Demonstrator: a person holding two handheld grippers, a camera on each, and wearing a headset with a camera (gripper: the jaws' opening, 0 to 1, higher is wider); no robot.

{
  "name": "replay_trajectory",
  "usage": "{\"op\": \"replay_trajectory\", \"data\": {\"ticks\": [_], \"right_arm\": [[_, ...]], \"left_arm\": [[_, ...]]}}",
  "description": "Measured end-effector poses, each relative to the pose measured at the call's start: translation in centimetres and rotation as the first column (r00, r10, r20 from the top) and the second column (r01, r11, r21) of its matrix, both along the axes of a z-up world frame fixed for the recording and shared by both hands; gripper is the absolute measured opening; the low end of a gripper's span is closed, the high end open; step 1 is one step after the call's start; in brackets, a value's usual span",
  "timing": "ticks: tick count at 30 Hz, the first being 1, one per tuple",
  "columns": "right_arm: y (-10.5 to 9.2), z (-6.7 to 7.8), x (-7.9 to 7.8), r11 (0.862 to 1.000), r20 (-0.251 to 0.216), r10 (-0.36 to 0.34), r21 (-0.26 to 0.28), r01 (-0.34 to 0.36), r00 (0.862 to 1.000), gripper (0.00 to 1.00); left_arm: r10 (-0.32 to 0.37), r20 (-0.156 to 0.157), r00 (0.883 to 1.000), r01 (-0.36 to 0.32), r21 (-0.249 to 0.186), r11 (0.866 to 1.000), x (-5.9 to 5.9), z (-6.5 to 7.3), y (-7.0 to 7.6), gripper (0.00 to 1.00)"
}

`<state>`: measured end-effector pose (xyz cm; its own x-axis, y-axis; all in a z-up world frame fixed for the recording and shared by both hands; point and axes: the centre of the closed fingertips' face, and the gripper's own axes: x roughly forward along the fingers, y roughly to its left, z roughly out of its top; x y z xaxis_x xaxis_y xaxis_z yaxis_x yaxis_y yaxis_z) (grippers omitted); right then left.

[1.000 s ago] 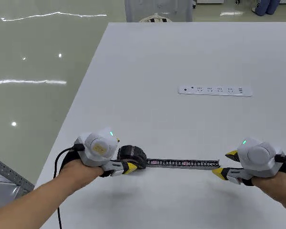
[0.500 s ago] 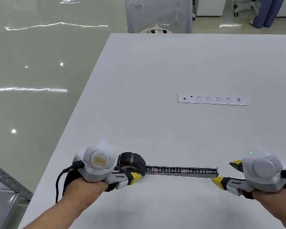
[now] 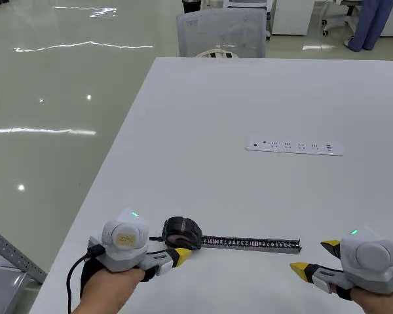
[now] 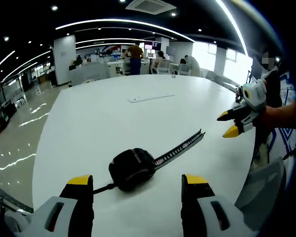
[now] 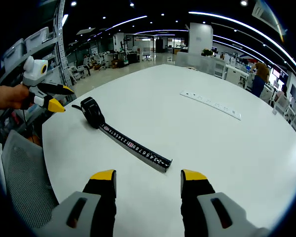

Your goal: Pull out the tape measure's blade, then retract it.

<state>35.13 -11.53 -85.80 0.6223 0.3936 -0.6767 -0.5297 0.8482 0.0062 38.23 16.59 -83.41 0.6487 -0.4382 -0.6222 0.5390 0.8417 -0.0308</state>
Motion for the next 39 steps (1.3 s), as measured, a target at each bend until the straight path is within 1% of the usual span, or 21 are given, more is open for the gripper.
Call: {"op": "replay_trajectory", "data": {"ticks": [2, 4, 6, 10, 13, 16, 19, 21, 23, 25, 28, 31, 35, 37, 39], "right_arm": [[-0.1, 0.4, -0.3, 1.0, 0.011, -0.017, -0.004, 0.017, 1.0, 0.54], [-0.3, 0.5, -0.5, 1.0, 0.013, -0.027, -0.001, 0.027, 1.0, 0.55], [-0.4, 0.7, -0.7, 0.999, 0.014, -0.033, -0.004, 0.033, 0.999, 0.56], [-0.4, 1.3, -1.2, 0.999, 0.02, -0.039, -0.003, 0.039, 0.999, 0.58], [-0.4, 1.9, -1.5, 0.999, 0.028, -0.047, 0.002, 0.047, 0.999, 0.6], [-0.2, 2.7, -1.9, 0.998, 0.04, -0.054, 0.011, 0.054, 0.998, 0.61], [0.0, 3.0, -2.4, 0.998, 0.043, -0.057, 0.012, 0.056, 0.997, 0.63], [0.0, 3.2, -2.6, 0.998, 0.044, -0.058, 0.015, 0.057, 0.997, 0.64], [0.0, 3.4, -2.9, 0.998, 0.045, -0.065, 0.016, 0.065, 0.997, 0.67], [0.0, 3.6, -3.2, 0.998, 0.045, -0.067, 0.018, 0.066, 0.997, 0.68], [0.0, 3.9, -3.6, 0.997, 0.046, -0.069, 0.019, 0.069, 0.997, 0.7], [-0.1, 4.6, -4.0, 0.997, 0.052, -0.075, 0.025, 0.074, 0.996, 0.72], [-0.4, 5.1, -4.5, 0.996, 0.057, -0.09, 0.029, 0.088, 0.994, 0.78], [-0.3, 5.2, -4.9, 0.996, 0.056, -0.091, 0.03, 0.089, 0.994, 0.79], [-0.3, 5.3, -5.2, 0.996, 0.054, -0.086, 0.032, 0.085, 0.995, 0.79]], "left_arm": [[0.017, 0.002, 1.0, -0.017, -0.009, 1.0, -0.5, 0.2, 0.0, 0.7], [0.046, 0.003, 0.999, -0.045, -0.028, 0.999, -0.8, 0.6, 0.0, 0.71], [0.059, 0.009, 0.998, -0.059, -0.034, 0.998, -1.2, 0.8, 0.1, 0.71], [0.083, 0.004, 0.997, -0.083, -0.036, 0.996, -2.0, 0.9, 0.3, 0.74], [0.101, 0.002, 0.995, -0.101, -0.039, 0.994, -2.8, 1.2, 0.5, 0.76], [0.112, 0.008, 0.994, -0.112, -0.036, 0.993, -3.5, 1.6, 0.8, 0.76], [0.119, 0.015, 0.993, -0.119, -0.024, 0.993, -4.1, 2.1, 1.0, 0.77], [0.132, 0.023, 0.991, -0.131, -0.032, 0.991, -4.3, 2.5, 1.2, 0.78], [0.147, 0.025, 0.989, -0.146, -0.026, 0.989, -4.6, 2.8, 1.4, 0.79], [0.158, 0.023, 0.987, -0.157, -0.037, 0.987, -4.9, 3.0, 1.3, 0.79], [0.166, 0.018, 0.986, -0.165, -0.035, 0.986, -5.3, 3.2, 1.3, 0.79], [0.175, 0.013, 0.984, -0.174, -0.04, 0.984, -5.7, 3.4, 1.1, 0.81], [0.192, 0.002, 0.981, -0.192, -0.046, 0.98, -6.2, 3.6, 1.0, 0.86], [0.2, -0.003, 0.98, -0.2, -0.048, 0.979, -6.4, 3.7, 0.9, 0.87], [0.196, -0.005, 0.981, -0.196, -0.051, 0.979, -6.7, 3.9, 0.7, 0.88]]}}
